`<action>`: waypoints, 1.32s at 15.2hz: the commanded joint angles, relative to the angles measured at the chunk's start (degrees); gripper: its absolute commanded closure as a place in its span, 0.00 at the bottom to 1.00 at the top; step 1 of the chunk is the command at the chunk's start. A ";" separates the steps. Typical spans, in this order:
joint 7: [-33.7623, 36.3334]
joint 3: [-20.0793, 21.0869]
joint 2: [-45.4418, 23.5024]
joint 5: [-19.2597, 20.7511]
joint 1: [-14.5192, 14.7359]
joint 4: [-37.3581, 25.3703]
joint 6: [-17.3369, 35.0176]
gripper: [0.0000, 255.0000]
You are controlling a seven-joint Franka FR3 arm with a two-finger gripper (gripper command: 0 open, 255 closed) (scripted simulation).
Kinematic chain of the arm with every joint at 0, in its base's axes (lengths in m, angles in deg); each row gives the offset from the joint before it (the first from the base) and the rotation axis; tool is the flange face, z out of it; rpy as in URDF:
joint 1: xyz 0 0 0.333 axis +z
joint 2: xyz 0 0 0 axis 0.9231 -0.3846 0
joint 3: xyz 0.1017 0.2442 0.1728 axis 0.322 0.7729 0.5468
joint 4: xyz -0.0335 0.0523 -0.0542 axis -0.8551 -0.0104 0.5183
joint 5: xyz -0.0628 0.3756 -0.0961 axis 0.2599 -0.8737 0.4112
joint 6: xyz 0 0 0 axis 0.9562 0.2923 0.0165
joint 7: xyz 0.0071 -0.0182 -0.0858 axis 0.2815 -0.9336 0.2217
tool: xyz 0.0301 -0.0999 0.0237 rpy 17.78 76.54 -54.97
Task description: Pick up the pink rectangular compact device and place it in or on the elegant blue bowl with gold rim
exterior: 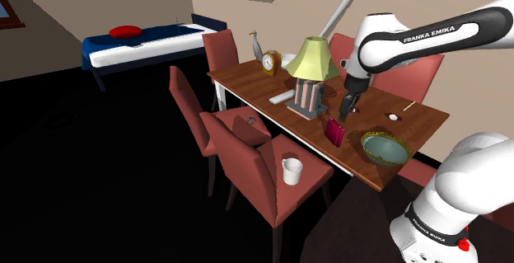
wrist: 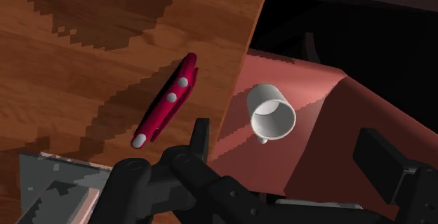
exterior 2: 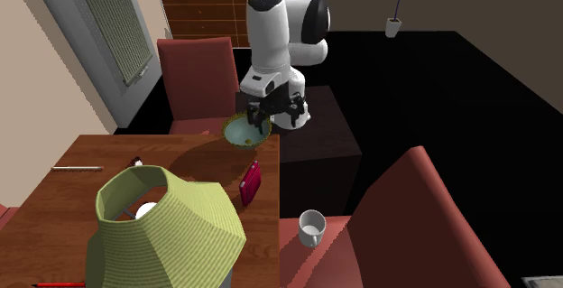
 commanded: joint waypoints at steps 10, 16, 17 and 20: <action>-6.70 -6.74 -18.39 1.34 -2.64 0.74 18.18 0.00; -7.70 -7.26 -22.71 0.04 -2.02 2.32 23.99 0.00; -7.82 -7.30 -23.16 -0.13 -1.95 2.44 24.55 0.00; -7.82 -7.30 -23.16 -0.13 -1.96 2.44 24.55 0.00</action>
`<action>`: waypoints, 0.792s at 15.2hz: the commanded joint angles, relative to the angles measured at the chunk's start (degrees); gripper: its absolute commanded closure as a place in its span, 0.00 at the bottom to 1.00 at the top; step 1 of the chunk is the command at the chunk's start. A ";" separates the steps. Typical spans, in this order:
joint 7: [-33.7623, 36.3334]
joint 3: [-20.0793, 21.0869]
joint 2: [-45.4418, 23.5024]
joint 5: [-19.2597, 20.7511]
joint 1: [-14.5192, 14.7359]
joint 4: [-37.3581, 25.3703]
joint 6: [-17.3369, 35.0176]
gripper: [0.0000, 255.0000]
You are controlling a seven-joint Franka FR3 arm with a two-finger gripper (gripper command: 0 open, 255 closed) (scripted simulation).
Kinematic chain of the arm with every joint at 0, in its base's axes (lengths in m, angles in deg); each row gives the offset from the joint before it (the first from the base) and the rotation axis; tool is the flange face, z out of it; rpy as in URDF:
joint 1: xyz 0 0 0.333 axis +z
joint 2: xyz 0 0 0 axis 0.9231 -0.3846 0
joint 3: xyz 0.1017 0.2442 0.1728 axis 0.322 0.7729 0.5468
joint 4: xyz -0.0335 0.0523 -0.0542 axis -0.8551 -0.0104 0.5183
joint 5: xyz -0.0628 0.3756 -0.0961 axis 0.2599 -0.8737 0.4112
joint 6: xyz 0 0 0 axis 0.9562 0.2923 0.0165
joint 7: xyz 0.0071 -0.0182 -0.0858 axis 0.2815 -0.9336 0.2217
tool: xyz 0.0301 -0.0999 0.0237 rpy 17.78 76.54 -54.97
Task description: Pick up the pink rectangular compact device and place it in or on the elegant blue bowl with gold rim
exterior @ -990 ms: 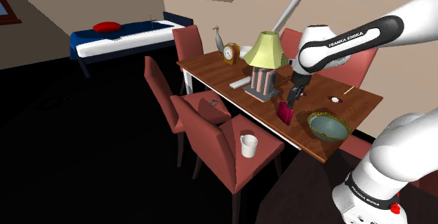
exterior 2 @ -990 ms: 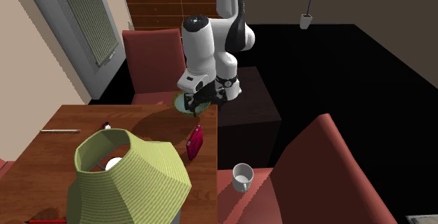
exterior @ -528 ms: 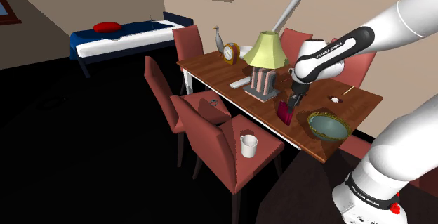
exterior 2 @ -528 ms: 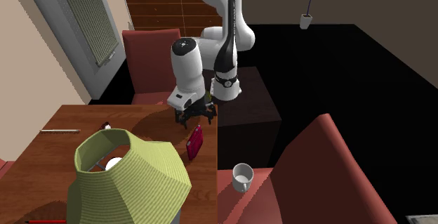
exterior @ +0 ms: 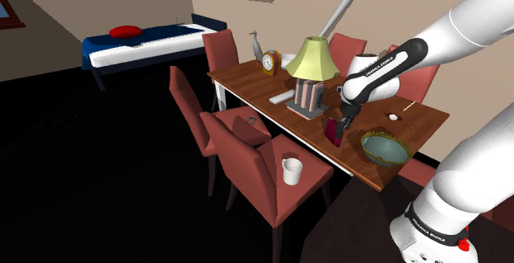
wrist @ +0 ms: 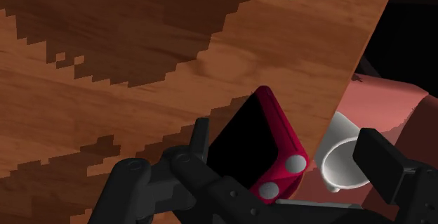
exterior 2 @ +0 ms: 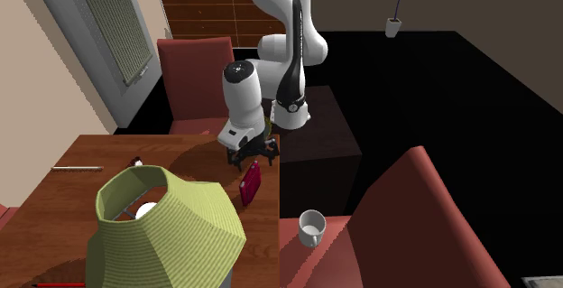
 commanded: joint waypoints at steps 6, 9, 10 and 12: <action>-0.02 0.00 -0.08 -0.03 0.02 0.03 0.12 1.00; -0.03 -0.01 -0.09 -0.04 0.02 0.02 0.12 1.00; -0.05 -0.02 -0.09 -0.03 0.00 0.02 0.12 1.00; -0.06 -0.04 -0.08 -0.02 -0.01 0.04 0.13 1.00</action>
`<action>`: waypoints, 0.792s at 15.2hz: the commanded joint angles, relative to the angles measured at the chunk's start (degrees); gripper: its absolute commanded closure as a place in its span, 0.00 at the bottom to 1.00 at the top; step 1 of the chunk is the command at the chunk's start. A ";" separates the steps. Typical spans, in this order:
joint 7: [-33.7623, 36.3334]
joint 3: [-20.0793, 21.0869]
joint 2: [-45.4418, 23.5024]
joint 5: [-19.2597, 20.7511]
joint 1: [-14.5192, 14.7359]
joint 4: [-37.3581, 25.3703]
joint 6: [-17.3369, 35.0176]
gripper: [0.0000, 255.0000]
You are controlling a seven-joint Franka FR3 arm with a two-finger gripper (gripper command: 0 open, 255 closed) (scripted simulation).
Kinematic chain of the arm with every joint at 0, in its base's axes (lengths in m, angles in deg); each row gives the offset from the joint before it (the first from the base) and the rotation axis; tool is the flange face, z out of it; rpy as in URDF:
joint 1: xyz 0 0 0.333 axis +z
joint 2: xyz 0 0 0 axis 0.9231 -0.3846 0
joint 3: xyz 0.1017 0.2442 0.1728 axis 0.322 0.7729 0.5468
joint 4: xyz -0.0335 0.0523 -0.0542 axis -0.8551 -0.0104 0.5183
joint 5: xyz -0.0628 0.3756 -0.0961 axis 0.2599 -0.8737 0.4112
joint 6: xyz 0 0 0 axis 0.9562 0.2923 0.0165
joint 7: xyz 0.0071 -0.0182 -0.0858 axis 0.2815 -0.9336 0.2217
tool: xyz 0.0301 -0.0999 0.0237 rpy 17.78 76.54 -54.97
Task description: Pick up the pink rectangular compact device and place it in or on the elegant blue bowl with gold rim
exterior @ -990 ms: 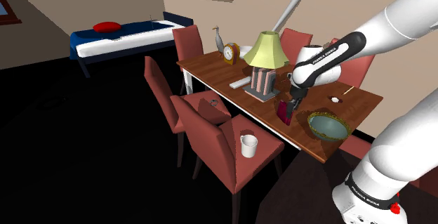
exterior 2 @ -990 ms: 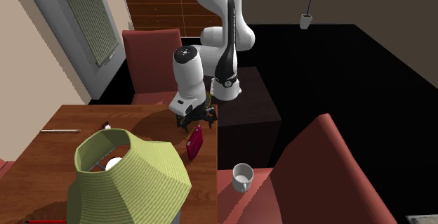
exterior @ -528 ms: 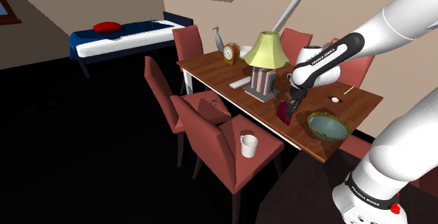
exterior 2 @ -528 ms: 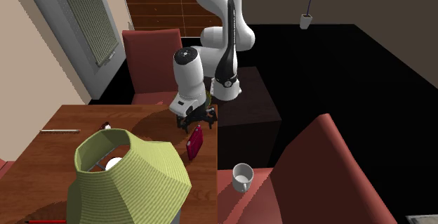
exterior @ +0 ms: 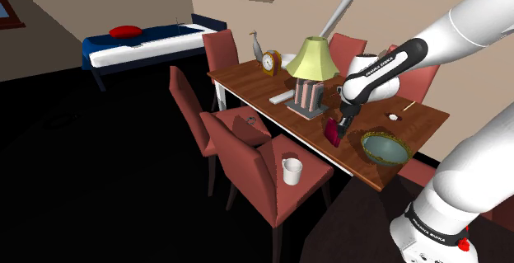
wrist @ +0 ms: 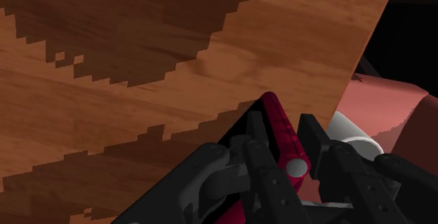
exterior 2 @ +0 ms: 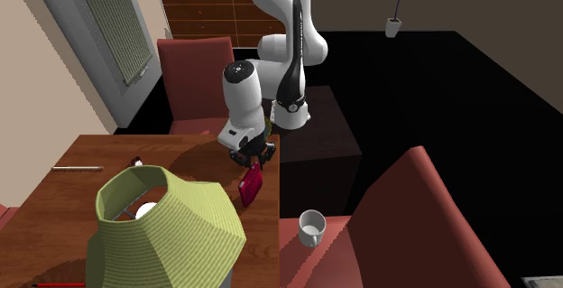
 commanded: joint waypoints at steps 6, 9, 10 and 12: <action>0.90 0.38 3.01 1.02 -0.41 -0.87 -3.84 1.00; 1.40 0.68 5.12 1.56 -0.66 -1.69 -6.73 1.00; 1.55 0.78 5.78 1.70 -0.73 -1.99 -7.69 1.00; 1.82 0.99 7.05 1.95 -0.85 -2.63 -9.58 1.00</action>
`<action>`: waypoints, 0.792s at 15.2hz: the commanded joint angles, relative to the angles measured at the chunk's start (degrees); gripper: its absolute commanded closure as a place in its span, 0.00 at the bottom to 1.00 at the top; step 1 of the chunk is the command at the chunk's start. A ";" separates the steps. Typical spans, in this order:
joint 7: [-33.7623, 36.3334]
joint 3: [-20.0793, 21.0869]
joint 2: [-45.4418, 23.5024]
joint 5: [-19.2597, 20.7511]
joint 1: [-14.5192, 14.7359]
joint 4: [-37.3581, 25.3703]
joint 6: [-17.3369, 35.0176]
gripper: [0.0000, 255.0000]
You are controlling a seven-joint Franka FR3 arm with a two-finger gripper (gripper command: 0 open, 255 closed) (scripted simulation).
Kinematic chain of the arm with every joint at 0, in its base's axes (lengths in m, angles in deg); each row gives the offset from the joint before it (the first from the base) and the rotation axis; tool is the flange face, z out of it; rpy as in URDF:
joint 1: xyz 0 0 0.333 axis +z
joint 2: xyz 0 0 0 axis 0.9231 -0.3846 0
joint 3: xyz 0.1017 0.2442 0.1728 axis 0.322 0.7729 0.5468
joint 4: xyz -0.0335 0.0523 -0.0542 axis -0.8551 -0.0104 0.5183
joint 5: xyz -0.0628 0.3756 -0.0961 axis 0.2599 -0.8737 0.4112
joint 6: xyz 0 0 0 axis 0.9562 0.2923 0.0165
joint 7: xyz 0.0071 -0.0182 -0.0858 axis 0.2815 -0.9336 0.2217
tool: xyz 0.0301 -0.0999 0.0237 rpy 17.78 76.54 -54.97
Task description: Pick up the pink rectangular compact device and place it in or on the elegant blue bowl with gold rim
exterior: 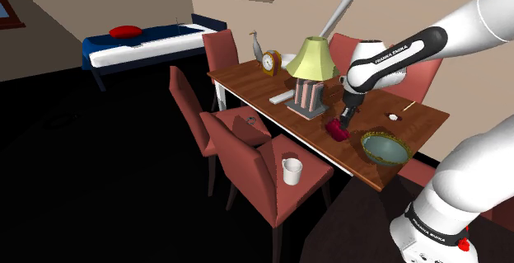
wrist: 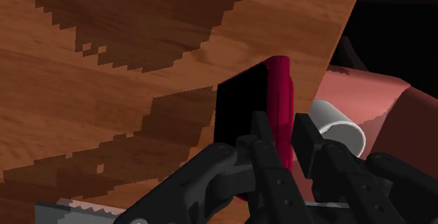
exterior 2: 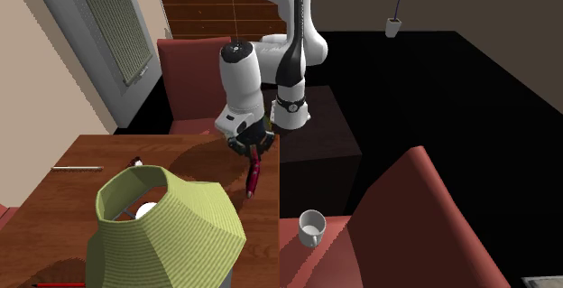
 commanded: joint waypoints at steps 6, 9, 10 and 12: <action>0.67 0.64 3.83 0.58 -0.33 -2.76 -6.56 1.00; 0.92 0.92 5.25 0.71 -0.41 -4.07 -9.28 1.00; 0.99 1.02 5.69 0.74 -0.44 -4.53 -10.17 1.00; 1.12 1.20 6.52 0.79 -0.47 -5.49 -11.95 1.00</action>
